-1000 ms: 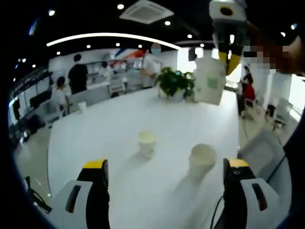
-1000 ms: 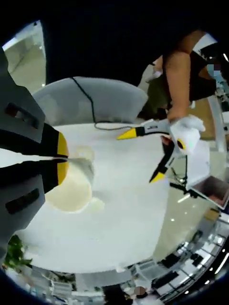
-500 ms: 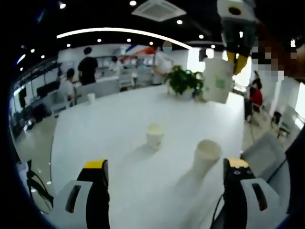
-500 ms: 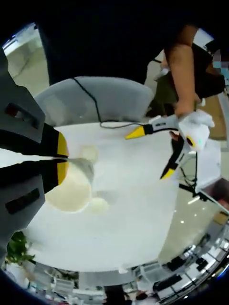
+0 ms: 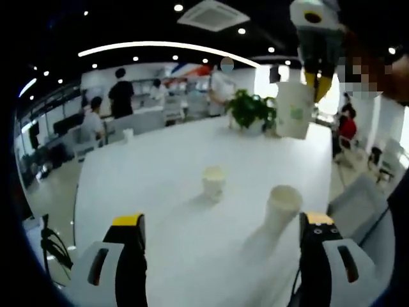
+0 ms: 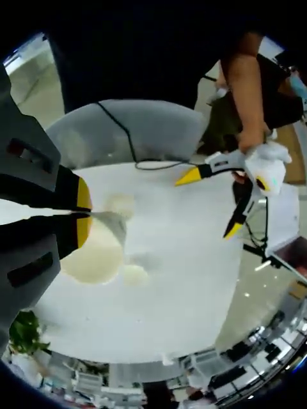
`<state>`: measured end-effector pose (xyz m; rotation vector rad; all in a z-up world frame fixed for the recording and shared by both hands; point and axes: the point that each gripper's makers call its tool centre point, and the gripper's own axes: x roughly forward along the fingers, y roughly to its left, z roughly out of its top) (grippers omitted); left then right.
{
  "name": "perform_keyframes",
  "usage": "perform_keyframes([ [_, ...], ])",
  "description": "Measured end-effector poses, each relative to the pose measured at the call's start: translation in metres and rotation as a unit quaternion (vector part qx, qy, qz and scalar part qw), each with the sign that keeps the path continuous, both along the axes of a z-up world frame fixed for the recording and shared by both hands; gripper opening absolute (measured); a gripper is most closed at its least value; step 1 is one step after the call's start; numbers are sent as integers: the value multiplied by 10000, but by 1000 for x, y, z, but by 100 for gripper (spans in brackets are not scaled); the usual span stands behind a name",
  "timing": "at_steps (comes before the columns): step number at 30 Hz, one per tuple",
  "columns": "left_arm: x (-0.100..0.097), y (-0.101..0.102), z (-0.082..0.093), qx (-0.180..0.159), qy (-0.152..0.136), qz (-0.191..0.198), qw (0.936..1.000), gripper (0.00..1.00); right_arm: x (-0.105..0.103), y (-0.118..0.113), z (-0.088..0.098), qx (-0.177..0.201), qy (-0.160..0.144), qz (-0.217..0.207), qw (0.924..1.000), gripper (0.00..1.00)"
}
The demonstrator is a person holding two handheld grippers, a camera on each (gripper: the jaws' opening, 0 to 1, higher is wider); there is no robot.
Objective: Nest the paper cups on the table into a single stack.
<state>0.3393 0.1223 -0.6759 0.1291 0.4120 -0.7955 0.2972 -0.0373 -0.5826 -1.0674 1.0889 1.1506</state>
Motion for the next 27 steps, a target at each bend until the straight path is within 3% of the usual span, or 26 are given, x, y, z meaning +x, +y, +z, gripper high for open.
perform_keyframes([
  [27,7,4,-11,46,80,91,9999,98,-7,3,-33,-70,145,-99,9998,0],
])
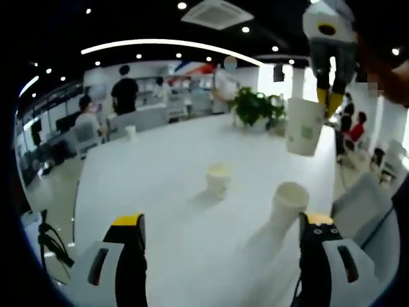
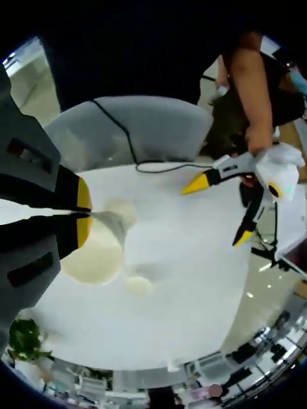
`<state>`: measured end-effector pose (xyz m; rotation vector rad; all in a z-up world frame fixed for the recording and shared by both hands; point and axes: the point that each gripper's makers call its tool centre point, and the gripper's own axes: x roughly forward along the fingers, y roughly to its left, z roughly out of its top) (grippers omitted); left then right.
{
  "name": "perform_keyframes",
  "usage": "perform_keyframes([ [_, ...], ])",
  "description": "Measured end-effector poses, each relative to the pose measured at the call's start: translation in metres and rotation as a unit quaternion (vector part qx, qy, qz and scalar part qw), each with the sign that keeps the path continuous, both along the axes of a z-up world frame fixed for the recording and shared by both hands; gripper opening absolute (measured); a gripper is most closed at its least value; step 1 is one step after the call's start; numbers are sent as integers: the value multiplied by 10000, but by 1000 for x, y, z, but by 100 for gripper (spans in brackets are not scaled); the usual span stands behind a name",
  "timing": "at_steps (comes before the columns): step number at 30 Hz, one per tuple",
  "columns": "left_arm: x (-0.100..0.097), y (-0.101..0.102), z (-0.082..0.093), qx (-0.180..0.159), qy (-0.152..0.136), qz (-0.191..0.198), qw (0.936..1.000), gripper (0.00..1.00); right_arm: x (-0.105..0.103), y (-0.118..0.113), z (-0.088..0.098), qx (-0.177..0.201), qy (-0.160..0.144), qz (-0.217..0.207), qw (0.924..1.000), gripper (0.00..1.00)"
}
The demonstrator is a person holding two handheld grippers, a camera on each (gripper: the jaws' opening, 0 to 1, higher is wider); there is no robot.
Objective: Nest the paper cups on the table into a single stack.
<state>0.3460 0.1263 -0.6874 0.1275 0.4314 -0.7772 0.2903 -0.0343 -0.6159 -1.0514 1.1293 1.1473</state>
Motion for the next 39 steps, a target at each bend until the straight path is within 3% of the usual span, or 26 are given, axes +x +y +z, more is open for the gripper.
perform_keyframes([
  [7,-1,0,2,51,-115,-46,9999,98,-2,1,-7,-34,16,12,10000,0],
  [39,-1,4,4,-161,-38,145,9998,98,-10,4,-39,-49,175,-112,9998,0],
])
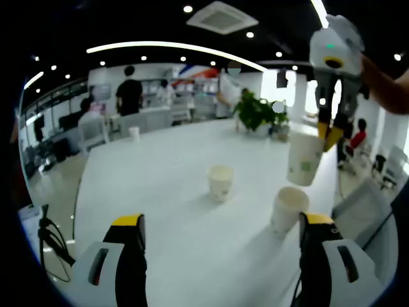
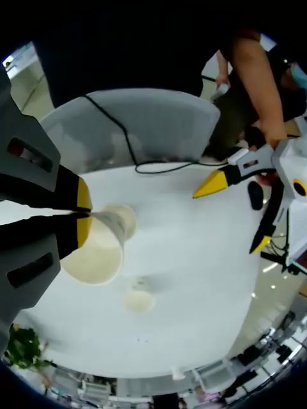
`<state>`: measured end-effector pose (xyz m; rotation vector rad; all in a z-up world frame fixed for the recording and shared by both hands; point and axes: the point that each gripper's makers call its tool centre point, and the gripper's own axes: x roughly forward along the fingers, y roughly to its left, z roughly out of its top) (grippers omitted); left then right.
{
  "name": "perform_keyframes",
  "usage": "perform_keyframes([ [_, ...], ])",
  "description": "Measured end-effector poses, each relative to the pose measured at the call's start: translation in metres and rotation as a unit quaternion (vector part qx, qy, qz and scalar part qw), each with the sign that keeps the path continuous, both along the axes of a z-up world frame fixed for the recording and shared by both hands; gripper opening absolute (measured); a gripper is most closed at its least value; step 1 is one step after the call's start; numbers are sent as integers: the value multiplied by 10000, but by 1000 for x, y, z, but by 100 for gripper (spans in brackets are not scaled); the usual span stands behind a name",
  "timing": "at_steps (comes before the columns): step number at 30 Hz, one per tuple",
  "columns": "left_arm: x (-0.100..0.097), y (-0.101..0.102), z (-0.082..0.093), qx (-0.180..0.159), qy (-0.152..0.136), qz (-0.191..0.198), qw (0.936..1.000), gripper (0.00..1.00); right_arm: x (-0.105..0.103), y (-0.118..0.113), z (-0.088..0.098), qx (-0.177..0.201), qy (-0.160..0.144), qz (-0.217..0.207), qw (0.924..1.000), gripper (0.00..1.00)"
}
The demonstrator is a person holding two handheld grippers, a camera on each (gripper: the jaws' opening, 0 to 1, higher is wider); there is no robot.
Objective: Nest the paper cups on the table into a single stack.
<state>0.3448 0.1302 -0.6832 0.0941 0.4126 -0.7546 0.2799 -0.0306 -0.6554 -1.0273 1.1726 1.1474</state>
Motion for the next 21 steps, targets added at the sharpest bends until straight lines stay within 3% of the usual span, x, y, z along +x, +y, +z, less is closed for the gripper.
perform_keyframes([
  [21,-1,1,-6,-101,116,83,9998,98,-9,2,-29,-40,135,-49,9999,0],
])
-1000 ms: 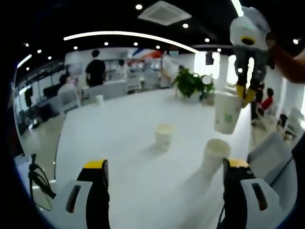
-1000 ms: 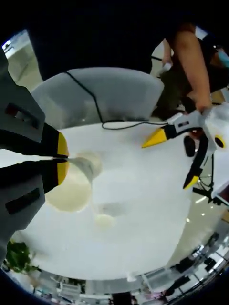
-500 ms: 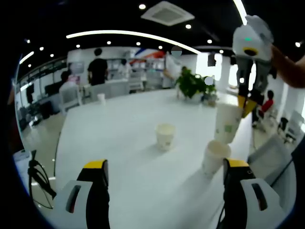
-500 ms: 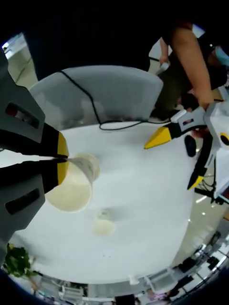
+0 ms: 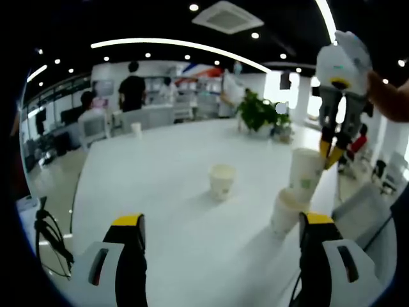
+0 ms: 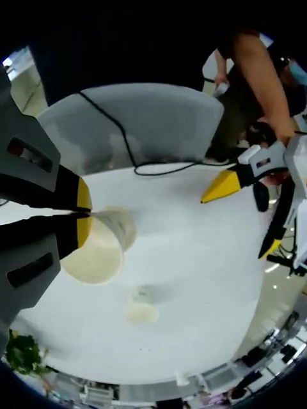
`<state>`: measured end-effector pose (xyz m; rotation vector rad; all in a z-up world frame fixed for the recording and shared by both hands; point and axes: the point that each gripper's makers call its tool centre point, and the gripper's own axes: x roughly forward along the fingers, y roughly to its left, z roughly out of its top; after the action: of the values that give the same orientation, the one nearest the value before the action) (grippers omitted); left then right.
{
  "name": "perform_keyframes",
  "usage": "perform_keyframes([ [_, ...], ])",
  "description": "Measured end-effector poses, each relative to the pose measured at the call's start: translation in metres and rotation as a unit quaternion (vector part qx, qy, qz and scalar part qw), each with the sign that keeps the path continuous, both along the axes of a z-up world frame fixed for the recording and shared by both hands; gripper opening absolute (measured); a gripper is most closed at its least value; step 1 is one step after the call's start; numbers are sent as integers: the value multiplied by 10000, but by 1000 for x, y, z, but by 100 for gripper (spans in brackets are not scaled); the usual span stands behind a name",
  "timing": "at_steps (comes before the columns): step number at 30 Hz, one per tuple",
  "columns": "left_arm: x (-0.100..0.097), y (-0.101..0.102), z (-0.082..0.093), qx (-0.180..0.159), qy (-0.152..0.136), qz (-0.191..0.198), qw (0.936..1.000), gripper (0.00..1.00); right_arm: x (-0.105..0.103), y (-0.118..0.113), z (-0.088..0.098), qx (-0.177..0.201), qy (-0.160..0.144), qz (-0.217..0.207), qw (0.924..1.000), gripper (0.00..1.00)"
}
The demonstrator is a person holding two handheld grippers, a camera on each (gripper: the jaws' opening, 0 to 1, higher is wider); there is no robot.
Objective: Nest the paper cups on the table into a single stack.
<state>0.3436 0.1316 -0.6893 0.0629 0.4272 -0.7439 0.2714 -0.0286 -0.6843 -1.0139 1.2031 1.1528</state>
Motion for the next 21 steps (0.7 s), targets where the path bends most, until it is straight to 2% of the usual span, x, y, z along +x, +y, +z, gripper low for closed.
perform_keyframes([
  [21,1,6,1,-29,34,70,10000,98,3,3,-14,-17,-87,-61,9999,0],
])
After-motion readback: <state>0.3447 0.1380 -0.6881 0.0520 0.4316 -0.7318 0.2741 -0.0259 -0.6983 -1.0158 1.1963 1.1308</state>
